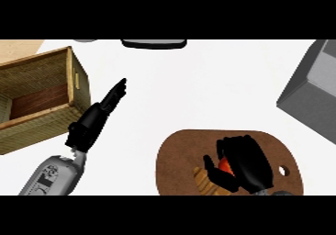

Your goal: Pick the tomato from the cutting board and place it in the cardboard box

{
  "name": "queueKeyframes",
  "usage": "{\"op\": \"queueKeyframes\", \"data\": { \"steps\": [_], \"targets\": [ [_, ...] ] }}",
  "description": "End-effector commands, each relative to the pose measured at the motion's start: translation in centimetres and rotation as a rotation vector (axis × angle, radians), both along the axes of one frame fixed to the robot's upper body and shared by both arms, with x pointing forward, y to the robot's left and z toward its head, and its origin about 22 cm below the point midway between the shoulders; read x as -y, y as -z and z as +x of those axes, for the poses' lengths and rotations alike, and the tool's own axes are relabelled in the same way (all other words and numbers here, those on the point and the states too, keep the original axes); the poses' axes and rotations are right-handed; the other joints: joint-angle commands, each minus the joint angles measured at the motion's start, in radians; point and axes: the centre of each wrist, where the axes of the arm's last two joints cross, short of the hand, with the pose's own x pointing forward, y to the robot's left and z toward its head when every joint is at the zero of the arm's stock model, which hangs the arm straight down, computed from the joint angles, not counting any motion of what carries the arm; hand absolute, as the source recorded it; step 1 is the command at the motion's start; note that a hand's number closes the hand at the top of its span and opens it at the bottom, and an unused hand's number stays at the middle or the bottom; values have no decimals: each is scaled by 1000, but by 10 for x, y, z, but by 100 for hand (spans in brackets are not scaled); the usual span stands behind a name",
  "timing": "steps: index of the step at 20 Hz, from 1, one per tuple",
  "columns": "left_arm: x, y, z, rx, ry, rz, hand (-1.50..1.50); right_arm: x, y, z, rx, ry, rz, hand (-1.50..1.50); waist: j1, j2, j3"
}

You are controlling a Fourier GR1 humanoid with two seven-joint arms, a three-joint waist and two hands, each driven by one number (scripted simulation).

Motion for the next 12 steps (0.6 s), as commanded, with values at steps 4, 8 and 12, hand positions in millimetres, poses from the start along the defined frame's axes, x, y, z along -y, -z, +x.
{"op": "queueKeyframes", "data": {
  "steps": [4,8,12],
  "targets": [
    [-5,6,-2,-20,-28,0,0,36,-35,-11,129,-480,8,150,-40,-5,5],
    [-9,9,-4,-31,-47,2,0,61,-53,-15,152,-625,34,150,-74,0,7],
    [-12,7,-3,-23,-70,-7,0,76,-70,-17,181,-748,123,150,-101,3,10]
  ]
}}
